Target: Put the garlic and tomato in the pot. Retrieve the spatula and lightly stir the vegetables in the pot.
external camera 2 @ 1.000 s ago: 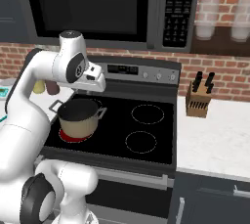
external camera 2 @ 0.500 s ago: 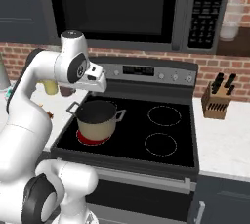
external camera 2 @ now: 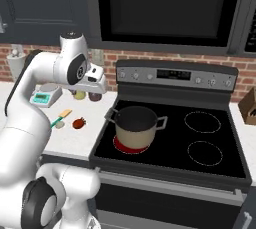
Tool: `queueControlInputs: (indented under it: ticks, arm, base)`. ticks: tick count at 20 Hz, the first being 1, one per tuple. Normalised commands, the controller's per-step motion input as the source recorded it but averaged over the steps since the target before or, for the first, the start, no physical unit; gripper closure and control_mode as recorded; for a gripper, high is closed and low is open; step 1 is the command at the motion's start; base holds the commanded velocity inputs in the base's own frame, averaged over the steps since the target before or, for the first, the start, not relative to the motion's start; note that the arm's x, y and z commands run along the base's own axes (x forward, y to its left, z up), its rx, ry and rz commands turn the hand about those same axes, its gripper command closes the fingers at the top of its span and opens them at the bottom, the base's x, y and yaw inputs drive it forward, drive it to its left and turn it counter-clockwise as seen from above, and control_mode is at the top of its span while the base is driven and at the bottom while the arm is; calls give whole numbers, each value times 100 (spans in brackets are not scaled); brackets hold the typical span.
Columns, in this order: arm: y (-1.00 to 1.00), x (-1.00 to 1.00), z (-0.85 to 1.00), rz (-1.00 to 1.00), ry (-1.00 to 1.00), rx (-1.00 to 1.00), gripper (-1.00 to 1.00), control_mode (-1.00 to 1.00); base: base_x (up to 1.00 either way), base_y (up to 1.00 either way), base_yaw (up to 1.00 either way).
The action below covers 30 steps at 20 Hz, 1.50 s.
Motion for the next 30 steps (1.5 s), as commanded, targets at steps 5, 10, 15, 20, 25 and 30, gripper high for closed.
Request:
queueControlInputs:
  ticks: [5,10,15,20,25,30]
  arm:
    - [0,0,0,0,0,0,-100,100]
    - [0,0,0,0,0,0,-100,100]
    - [45,0,0,2,0,-3,-100,-100]
    - [76,-1,-9,4,0,-11,-100,-100]
    - [80,0,-39,0,6,-12,-100,-100]
    - [54,12,-74,0,9,-6,-100,-100]
  base:
    - [31,7,0]
    - [43,13,0]
    - [0,0,0]
    - [0,0,0]
    - [0,0,0]
    - [0,0,0]
